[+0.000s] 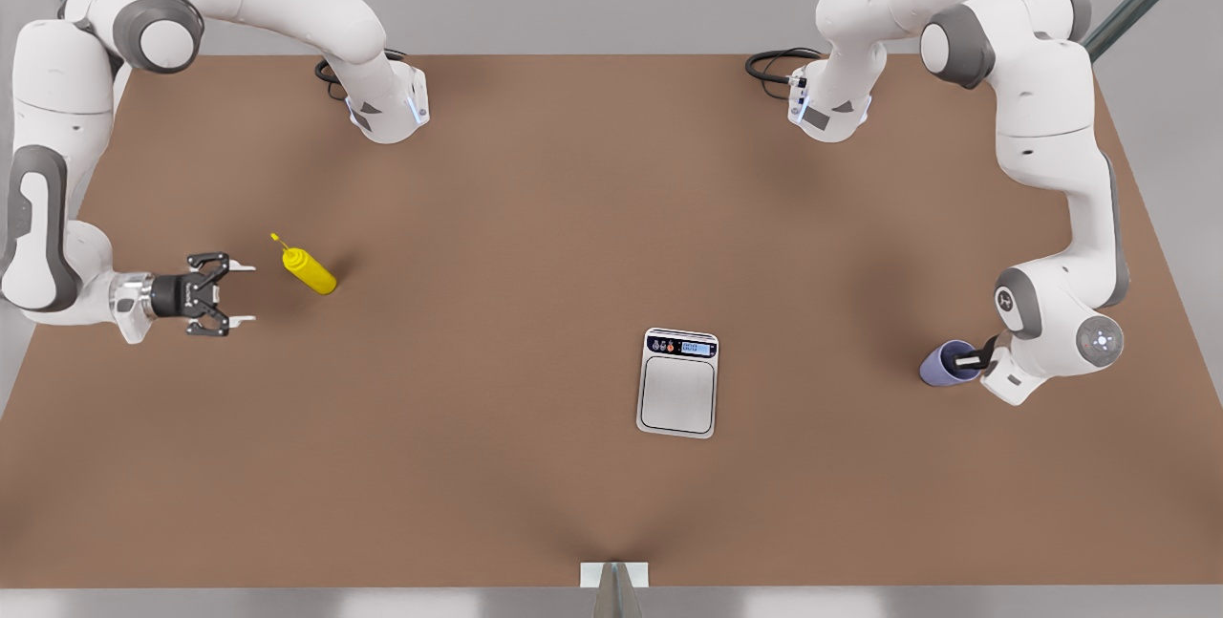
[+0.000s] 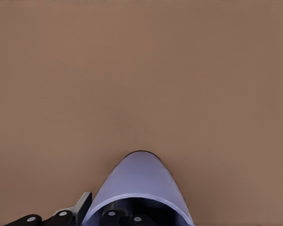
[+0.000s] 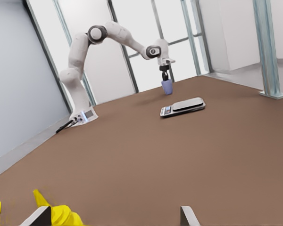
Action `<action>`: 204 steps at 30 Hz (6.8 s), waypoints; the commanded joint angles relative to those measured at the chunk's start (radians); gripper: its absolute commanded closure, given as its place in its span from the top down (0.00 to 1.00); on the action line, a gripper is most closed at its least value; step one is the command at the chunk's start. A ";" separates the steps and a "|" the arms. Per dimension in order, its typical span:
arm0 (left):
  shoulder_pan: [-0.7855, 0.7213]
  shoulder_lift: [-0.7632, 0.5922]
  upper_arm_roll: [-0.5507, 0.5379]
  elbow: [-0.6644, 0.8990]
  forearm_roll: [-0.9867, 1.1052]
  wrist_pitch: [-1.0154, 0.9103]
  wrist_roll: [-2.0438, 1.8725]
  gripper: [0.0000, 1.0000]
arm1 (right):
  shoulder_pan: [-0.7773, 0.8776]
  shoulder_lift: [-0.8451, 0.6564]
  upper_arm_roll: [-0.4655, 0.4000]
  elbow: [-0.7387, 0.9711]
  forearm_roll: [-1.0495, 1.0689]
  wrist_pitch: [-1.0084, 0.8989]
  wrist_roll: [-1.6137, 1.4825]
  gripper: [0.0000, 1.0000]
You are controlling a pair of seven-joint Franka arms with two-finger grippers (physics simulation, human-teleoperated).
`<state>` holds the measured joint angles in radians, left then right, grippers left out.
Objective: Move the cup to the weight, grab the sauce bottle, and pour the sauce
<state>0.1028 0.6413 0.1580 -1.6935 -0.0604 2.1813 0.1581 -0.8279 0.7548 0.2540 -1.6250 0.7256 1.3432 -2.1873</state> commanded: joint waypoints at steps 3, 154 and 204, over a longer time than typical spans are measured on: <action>-0.002 -0.002 -0.002 0.005 0.002 0.000 0.000 0.21 | 0.004 0.000 0.007 -0.015 0.000 0.004 -0.028 1.00; -0.104 -0.526 -0.150 0.055 0.062 -0.557 -0.385 1.00 | 1.297 0.017 -0.516 0.350 0.571 0.315 0.626 0.44; -0.124 -0.522 -0.152 0.061 0.065 -0.578 -0.407 1.00 | 0.955 0.308 -0.357 0.224 0.778 -0.032 -0.175 0.59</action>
<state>-0.0215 0.1197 0.0061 -1.6322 0.0044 1.6044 -0.2485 0.1273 1.0629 -0.1026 -1.4012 1.5089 1.3159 -2.3613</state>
